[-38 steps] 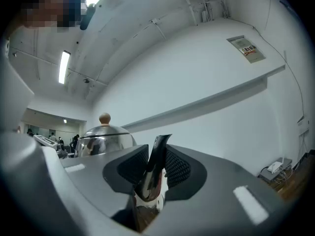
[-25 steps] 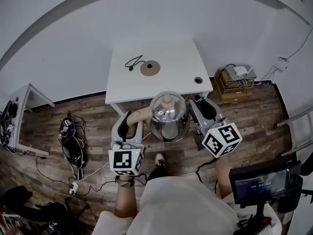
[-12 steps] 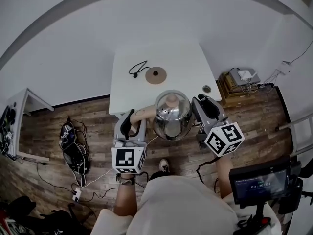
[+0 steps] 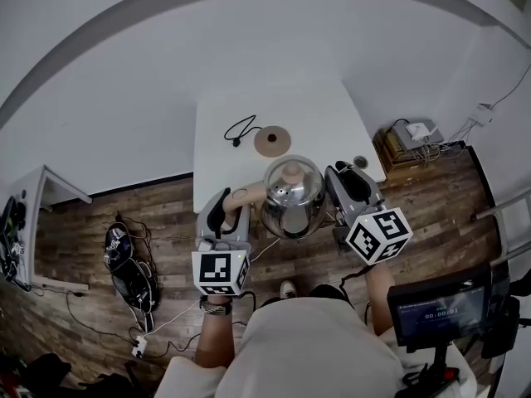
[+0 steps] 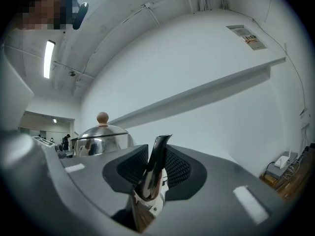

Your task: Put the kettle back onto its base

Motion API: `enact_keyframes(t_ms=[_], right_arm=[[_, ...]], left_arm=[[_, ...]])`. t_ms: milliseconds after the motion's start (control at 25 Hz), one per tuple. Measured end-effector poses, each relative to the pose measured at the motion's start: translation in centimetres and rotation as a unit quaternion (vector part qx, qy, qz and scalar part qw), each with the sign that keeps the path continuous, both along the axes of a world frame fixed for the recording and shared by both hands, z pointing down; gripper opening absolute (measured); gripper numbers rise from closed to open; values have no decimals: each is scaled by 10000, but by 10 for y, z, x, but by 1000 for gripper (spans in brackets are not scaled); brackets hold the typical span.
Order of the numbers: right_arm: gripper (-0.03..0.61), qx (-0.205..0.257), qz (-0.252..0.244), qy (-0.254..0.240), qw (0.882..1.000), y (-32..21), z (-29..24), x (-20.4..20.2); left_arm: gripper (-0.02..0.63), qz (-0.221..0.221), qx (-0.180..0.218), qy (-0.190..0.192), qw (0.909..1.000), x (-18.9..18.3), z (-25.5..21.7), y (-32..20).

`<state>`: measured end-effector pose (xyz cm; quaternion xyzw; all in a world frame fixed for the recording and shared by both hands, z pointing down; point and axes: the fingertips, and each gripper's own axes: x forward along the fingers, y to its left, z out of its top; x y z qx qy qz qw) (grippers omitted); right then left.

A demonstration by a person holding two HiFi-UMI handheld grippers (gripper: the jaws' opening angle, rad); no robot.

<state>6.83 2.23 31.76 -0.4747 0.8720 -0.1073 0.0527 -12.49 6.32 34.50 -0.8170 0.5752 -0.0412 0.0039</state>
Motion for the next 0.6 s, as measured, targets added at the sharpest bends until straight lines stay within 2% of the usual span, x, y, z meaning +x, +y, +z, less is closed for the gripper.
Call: enact_keyframes(t_ms=[600], right_arm=[[97,-105,-35,11,9999,-4,9,0]], left_arm=[[146,-25,-69,35,10000,1,9,-2]])
